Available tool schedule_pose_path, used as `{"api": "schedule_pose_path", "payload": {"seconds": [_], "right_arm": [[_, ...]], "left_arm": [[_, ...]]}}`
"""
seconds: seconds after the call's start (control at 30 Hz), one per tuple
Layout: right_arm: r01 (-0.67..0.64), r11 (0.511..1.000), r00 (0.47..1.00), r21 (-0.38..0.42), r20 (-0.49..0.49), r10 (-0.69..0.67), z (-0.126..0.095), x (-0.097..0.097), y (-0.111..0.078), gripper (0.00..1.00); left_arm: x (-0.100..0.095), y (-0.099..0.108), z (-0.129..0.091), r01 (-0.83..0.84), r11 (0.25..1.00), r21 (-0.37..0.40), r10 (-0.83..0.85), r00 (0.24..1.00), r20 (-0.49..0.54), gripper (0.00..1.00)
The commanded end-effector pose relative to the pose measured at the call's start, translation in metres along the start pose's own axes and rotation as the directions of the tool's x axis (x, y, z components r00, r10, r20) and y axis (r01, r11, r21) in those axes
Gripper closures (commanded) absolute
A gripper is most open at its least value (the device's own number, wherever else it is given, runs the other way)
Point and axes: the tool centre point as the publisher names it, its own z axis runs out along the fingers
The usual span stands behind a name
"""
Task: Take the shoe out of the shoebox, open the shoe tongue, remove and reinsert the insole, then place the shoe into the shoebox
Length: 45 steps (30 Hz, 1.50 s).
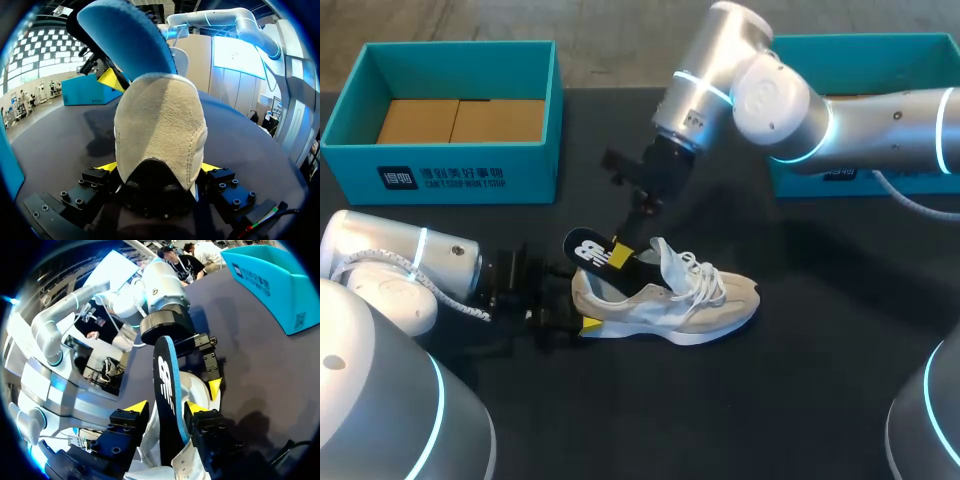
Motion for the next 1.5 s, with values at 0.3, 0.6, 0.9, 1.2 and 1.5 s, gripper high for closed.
{"api": "schedule_pose_path", "payload": {"seconds": [0.3, 0.6, 0.9, 1.2, 1.5], "right_arm": [[0.005, 1.000, 1.000, 0.004, -0.012, -0.004, 0.007, -0.004, 0.004, 1.00], [0.036, 0.999, 0.999, -0.022, 0.015, -0.036, -0.010, -0.004, 0.015, 1.00], [0.070, 0.993, 0.993, -0.092, 0.100, -0.061, -0.049, 0.000, 0.036, 1.00], [0.083, 0.992, 0.971, -0.098, 0.232, -0.059, -0.096, -0.004, 0.060, 1.00], [0.062, 0.991, 0.950, -0.121, 0.311, -0.022, -0.120, -0.013, 0.076, 1.00]], "left_arm": [[-0.001, 0.002, 0.001, 0.001, 1.000, -0.002, -0.001, 1.000, -0.001, 1.00], [-0.001, 0.002, 0.001, 0.001, 1.000, -0.002, -0.001, 1.000, -0.001, 1.00], [-0.001, 0.002, 0.001, 0.001, 1.000, -0.002, -0.001, 1.000, -0.001, 1.00], [-0.001, 0.002, 0.001, 0.001, 1.000, -0.002, -0.001, 1.000, -0.001, 1.00], [-0.001, 0.002, 0.001, 0.001, 1.000, -0.002, -0.001, 1.000, -0.001, 1.00]]}}
